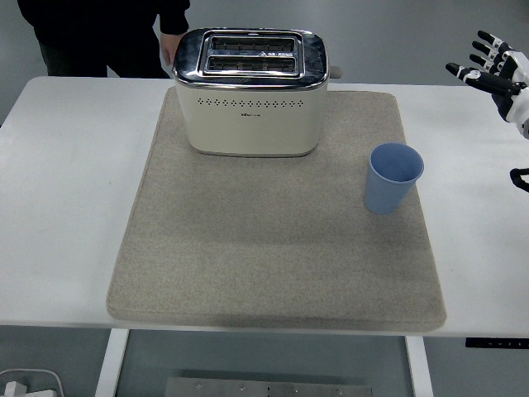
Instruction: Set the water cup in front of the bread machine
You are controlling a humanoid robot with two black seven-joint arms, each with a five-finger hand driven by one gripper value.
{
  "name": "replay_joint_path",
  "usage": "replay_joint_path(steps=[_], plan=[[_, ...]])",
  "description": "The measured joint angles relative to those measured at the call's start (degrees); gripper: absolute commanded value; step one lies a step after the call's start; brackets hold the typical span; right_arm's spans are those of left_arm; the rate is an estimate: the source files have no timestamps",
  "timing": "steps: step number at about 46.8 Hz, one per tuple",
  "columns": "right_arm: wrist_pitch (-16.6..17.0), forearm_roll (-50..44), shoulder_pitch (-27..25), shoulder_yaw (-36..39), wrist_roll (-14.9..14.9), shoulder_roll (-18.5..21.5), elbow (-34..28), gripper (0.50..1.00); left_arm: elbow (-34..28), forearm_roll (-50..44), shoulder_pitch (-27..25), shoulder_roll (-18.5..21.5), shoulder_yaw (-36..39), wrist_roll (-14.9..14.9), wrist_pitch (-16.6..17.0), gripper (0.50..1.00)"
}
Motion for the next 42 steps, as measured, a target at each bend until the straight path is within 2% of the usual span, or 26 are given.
replay_joint_path(steps=[23, 35, 42], plan=[[0.22, 0.0, -0.04, -0.06, 0.09, -0.18, 0.09, 0.95, 0.3, -0.47, -0.03, 0.0, 0.04, -0.54, 0.74, 0.999], [3.27, 2.65, -0.1, -0.05, 0.09, -1.17, 0.19, 0.95, 0.43, -0.54, -0.02, 0.0, 0.02, -0.55, 0.73, 0.999], [5.72, 3.6, -0.3, -0.2, 0.11, -3.81, 2.97, 0.95, 0.44, -0.54, -0.01, 0.0, 0.0, -0.54, 0.7, 0.999]])
